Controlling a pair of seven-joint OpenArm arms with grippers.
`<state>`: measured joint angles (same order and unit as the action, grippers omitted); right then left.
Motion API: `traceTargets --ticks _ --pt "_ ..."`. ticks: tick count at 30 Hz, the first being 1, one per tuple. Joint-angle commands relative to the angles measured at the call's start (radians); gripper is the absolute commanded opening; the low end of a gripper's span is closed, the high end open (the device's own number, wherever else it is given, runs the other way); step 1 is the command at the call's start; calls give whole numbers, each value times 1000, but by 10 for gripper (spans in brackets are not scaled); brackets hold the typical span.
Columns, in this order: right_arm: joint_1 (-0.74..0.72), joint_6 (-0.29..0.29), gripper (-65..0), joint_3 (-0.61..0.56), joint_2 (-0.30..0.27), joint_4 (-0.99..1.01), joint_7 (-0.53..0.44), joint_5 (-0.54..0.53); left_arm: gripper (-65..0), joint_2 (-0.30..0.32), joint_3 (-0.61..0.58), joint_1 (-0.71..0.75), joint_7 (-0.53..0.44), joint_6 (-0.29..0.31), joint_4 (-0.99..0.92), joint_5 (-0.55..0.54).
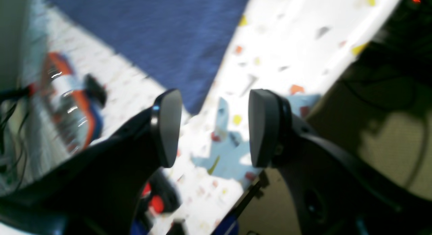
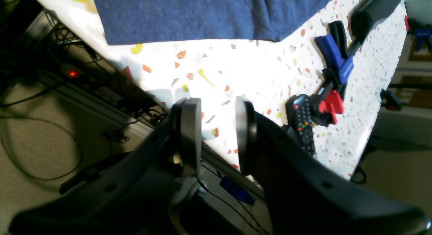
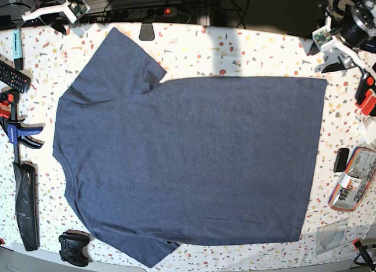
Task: Fold the T-shirt properly
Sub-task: 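Move both grippers down to the shirt's shoulder corners at the collar edge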
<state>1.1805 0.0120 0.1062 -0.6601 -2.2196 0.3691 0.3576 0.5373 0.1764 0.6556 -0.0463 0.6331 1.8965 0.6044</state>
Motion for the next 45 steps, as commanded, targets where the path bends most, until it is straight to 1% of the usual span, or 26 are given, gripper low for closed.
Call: traceTargets --ticks 1,4,6,8,15,18,23,26,28,32,33,36,39,41,43,45 --pt "11 50 -474 8 -7 -19 -7 3 -343 25 -21 -16 -6 -25 -15 21" --pt "11 75 -474 8 -8 -19 -2 2 -343 40 -97 -80 7 -105 -98 69" --pt "8 79 -474 8 -8 -19 -6 3 -343 40 -128 -126 34 -121 -145 69" --pt "-7 79 -474 8 -7 -19 -5 3 -343 40 -146 -163 51 -121 -183 69" --pt "-44 79 -474 8 -8 -19 -6 10 -343 40 -153 -247 43 -121 -257 58" --pt "-56 78 -474 8 -8 -19 -4 16 -345 40 -153 -275 18 -121 -289 42" --pt "-56 79 -474 8 -8 -19 -5 125 -345 40 -153 -311 16 -121 -330 42" --pt "-56 79 -474 8 -8 -19 -5 144 -346 40 -161 -323 18 -121 -355 37" --pt "-55 79 -474 8 -8 -19 -4 144 -371 40 -174 -324 24 -121 -363 18" --pt "-56 79 -474 8 -8 -19 -5 144 -466 39 -205 -324 24 -120 -364 16" --pt "-55 79 -474 8 -8 -19 -5 144 -505 40 -212 -324 24 -120 -364 16" --pt "-56 79 -474 8 -8 -19 -6 144 -650 39 -220 -323 24 -120 -364 16" --pt "-56 79 -474 8 -8 -19 -8 144 -650 40 -219 -323 44 -121 -364 15" --pt "-66 74 -474 8 -14 -14 -53 129 -650 39 -219 -323 52 -121 -364 -9" --pt "-94 36 -474 8 -27 6 -98 95 -650 40 -219 -323 61 -121 -364 -88" --pt "-136 -27 -472 8 -49 40 -119 55 -650 40 -219 -323 82 -120 -364 -155"
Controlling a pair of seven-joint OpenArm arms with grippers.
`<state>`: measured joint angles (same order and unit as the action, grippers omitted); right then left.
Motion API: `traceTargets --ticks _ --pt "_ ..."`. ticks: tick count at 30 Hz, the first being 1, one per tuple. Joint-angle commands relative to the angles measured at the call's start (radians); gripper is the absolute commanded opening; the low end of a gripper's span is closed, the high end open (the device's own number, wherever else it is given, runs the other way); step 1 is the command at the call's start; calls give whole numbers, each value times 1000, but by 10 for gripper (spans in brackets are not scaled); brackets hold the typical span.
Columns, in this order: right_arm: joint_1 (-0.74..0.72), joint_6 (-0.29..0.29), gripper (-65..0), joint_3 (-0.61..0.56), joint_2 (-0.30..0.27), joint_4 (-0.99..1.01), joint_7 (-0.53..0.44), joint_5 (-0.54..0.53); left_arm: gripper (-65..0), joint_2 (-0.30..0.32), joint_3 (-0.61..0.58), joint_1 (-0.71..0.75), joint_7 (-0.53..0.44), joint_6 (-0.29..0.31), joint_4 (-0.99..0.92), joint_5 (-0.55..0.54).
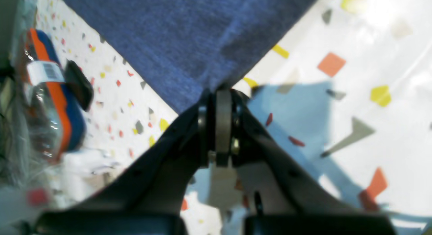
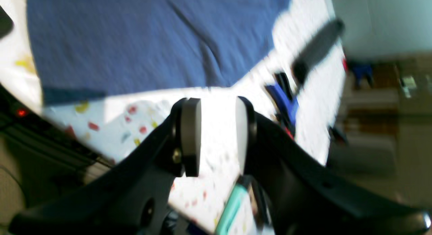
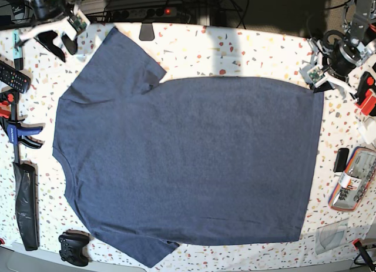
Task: Fold the T-shirt properly
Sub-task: 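Move both grippers down to the shirt's shoulder corners at the collar edge, then grasp the shoulder corners with both grippers and pull the shirt taut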
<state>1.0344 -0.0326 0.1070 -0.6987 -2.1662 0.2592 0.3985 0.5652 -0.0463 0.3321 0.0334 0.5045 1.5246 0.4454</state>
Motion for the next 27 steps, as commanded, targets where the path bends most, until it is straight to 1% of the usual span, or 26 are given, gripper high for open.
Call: traceTargets --ticks 1,4,5,8,9,11,14,18,20,27 --pt "-13 -8 -461 7 -19 8 -10 -4 -650 12 3 0 5 8 8 -6" --pt "-78 -60 -420 6 -45 69 -15 -16 -650 12 3 0 5 9 8 -2" --pt "-96 -81 -420 6 -53 86 -16 -16 -650 12 3 0 5 9 8 -2" --pt "-142 -180 -420 6 -67 135 -22 -13 -650 12 3 0 5 9 8 -2" --pt "-156 -190 -420 3 -67 153 -40 -13 -650 11 3 0 5 9 8 -2" --pt "-182 -192 -420 -4 -66 192 -90 -8 -650 11 3 0 5 8 9 -2" --pt "-236 -192 -420 -36 -68 257 -103 -4 -650 12 3 0 5 9 9 -1" --pt "-325 -192 -420 -137 -86 351 -102 100 -650 11 3 0 5 9 9 -1" --pt "-371 -192 -420 -190 -93 385 -100 125 -650 11 3 0 5 10 9 -2" --pt "-521 -193 -420 -357 -94 465 -13 135 -650 11 3 0 5 11 9 -2"
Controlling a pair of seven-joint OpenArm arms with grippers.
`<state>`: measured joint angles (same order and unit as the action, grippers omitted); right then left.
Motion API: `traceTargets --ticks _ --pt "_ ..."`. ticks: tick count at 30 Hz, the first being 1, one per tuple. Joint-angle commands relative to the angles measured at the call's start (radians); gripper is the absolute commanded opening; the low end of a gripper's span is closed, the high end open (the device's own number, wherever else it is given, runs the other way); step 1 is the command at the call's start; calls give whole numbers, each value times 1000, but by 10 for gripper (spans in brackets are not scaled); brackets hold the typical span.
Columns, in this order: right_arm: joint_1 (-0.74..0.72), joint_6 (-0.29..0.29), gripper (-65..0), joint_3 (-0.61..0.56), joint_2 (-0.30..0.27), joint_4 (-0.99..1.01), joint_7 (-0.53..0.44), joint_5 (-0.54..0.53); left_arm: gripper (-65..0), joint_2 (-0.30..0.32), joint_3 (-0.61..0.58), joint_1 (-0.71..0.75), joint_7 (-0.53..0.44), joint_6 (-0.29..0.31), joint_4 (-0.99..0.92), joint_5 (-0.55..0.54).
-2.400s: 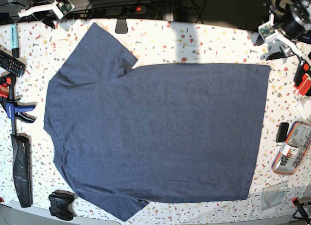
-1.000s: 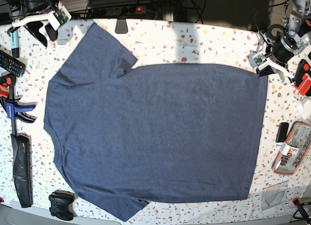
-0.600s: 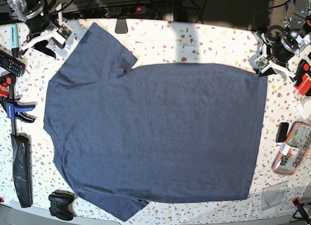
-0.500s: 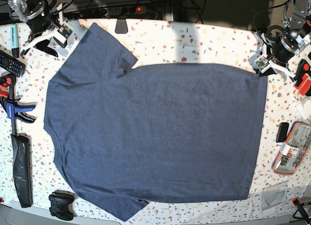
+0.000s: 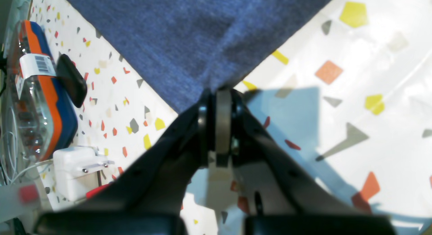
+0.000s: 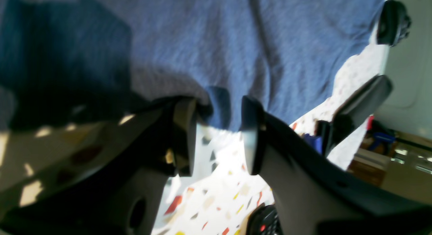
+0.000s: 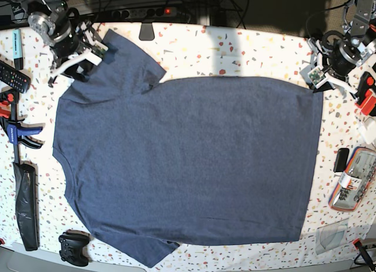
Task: Fold the T-shirt properly
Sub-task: 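Grasp the shoulder corners with both grippers and pull the shirt taut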
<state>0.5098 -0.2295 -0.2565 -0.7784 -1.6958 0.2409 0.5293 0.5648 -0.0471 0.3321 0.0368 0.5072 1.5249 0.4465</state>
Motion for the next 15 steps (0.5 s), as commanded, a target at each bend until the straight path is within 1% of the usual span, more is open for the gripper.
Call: traceTargets --ticks 1,5,9,10,12,15 --pt "-14 4 -420 -14 -14 4 13 13 -650 12 4 0 2 8 8 -3" --pt "-66 4 -420 -81 -14 25 32 17 -650 12 4 0 18 8 8 -3" --pt "-83 2 -425 -101 -13 25 33 16 -650 12 4 0 53 8 8 -3" --pt "-83 -1 -446 -101 -14 25 33 16 -650 12 4 0 53 8 8 -3" --pt "-83 -3 -513 -101 -14 25 34 9 -650 12 4 0 53 8 8 -3" --pt "-90 -2 -597 -101 -13 25 34 -33 -650 12 4 0 53 8 8 -3"
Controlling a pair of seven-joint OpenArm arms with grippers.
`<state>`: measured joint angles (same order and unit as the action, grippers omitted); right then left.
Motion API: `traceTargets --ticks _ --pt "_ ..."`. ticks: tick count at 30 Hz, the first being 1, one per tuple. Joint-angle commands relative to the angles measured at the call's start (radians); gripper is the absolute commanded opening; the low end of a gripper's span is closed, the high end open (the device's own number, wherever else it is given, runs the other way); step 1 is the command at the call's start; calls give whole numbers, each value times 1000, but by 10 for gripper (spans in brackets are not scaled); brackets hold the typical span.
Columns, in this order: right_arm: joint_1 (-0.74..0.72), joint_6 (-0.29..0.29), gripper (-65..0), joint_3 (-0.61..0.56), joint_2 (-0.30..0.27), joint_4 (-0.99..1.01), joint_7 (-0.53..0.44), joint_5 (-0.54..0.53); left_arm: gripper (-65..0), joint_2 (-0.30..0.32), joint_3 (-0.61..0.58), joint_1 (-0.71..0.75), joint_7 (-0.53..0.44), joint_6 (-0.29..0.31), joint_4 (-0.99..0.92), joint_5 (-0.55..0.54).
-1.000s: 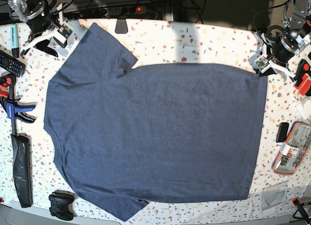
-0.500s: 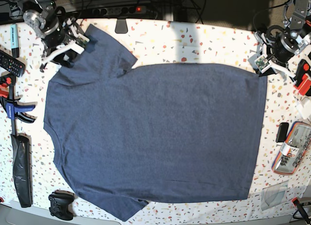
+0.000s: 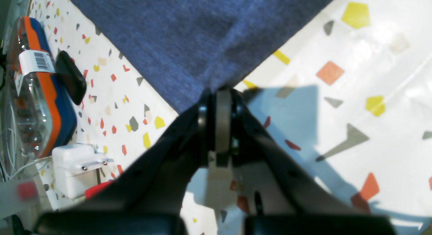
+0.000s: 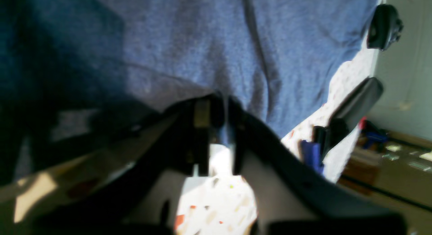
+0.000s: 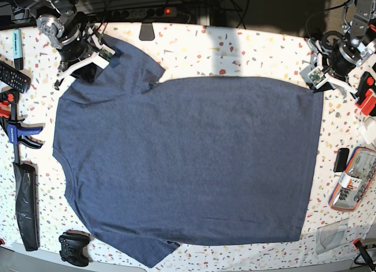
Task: Fold the T-shirt properly
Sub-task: 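Grasp the shoulder corners with both grippers and pull the shirt taut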
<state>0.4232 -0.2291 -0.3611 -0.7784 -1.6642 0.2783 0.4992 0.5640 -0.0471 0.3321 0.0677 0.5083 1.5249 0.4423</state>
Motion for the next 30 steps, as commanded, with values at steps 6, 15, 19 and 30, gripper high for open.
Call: traceTargets --ticks 6,15,19,30 --pt "-21 41 -650 3 -14 -21 4 -31 -650 13 4 0 21 5 8 -35" --pt "82 151 -650 4 -51 -175 95 -30 -650 13 7 21 23 5 61 -85" --pt "167 152 -650 30 -53 -218 108 -27 -650 13 9 71 27 4 150 -85" --pt "483 234 -650 215 -52 -298 127 -1 -650 13 43 210 96 -75 278 -87"
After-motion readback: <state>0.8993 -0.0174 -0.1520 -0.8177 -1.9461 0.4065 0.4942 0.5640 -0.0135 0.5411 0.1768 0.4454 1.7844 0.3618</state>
